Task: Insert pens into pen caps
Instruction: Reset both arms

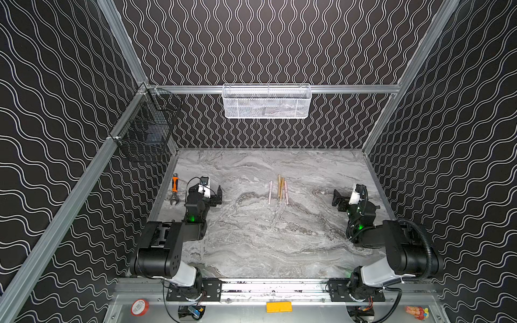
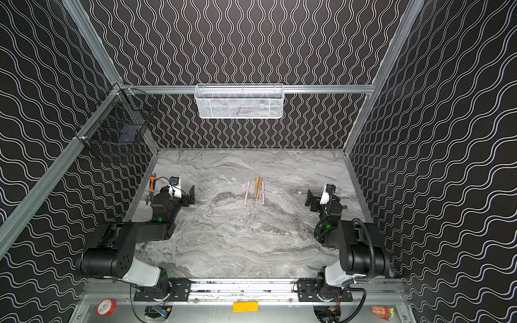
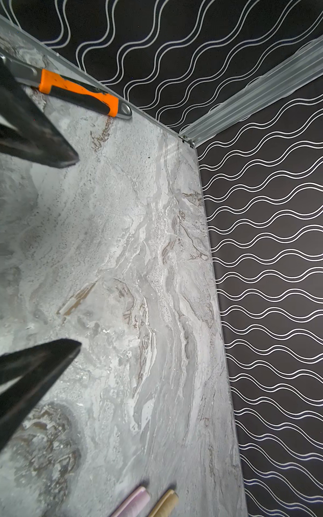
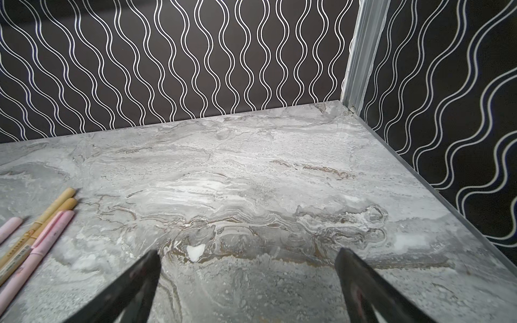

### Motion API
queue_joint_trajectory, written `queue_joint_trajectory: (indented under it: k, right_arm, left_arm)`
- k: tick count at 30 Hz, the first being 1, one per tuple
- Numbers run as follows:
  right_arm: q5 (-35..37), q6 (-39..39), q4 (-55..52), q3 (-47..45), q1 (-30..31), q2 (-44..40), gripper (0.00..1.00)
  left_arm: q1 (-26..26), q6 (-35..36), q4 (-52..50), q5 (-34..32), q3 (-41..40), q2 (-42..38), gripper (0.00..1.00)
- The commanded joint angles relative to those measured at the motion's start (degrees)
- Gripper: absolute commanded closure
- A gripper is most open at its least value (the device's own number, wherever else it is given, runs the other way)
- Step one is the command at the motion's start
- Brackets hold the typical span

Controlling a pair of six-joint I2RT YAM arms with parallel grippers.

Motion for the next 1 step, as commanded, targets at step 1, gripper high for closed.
queue_joint_trajectory:
  k: [1]
  right_arm:
    - [0.30, -0.05, 1.03, 0.09, 0.09, 0.08, 0.00]
  left_arm:
    - [0.02, -0.60, 2.12, 0.46, -0.39, -0.16, 0.01]
